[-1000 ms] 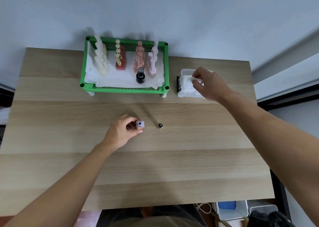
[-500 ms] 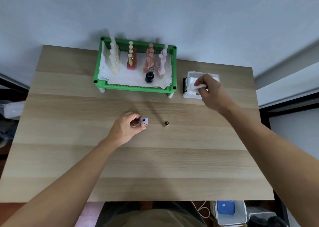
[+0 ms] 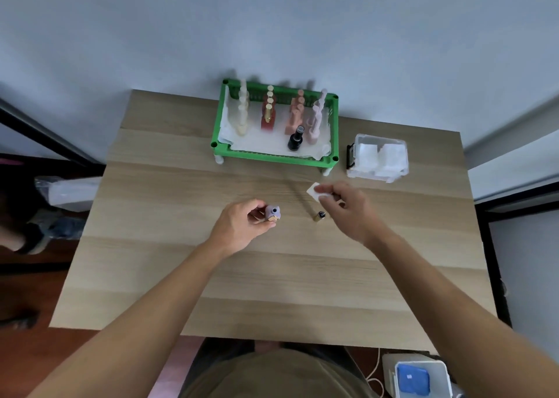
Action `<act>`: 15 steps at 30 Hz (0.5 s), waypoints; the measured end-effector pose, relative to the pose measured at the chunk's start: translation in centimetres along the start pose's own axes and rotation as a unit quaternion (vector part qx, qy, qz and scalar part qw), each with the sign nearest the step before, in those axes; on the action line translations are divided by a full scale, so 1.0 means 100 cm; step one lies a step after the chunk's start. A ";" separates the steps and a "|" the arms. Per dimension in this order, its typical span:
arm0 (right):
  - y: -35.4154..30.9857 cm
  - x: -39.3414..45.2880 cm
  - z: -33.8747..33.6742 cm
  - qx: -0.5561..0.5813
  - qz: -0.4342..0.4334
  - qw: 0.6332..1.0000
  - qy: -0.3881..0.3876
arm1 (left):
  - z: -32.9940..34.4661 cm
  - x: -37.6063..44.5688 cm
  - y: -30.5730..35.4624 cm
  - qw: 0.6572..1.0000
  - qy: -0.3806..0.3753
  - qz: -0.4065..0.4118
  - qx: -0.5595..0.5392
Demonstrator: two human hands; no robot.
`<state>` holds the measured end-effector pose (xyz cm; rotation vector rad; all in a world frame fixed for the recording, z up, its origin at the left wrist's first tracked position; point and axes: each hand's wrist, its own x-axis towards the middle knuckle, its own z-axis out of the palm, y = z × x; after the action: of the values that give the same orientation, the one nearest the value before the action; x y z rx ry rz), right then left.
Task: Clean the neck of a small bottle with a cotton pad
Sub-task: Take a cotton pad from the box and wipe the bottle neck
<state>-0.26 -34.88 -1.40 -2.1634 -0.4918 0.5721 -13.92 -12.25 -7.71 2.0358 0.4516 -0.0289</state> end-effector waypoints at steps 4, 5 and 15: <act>-0.005 -0.014 0.031 0.003 -0.004 1.000 0.025 | -0.013 -0.012 0.001 1.000 -0.010 0.000 0.001; -0.007 -0.018 0.037 0.003 -0.002 1.000 0.030 | -0.015 -0.014 0.000 1.000 -0.011 0.002 0.000; -0.023 -0.039 0.081 0.017 0.028 0.993 0.109 | -0.024 -0.033 0.004 0.999 -0.006 0.036 -0.009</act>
<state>-8.34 -30.55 -3.19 -2.1807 -0.3019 0.3650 -17.21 -11.35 -5.47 2.0318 0.3703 0.0070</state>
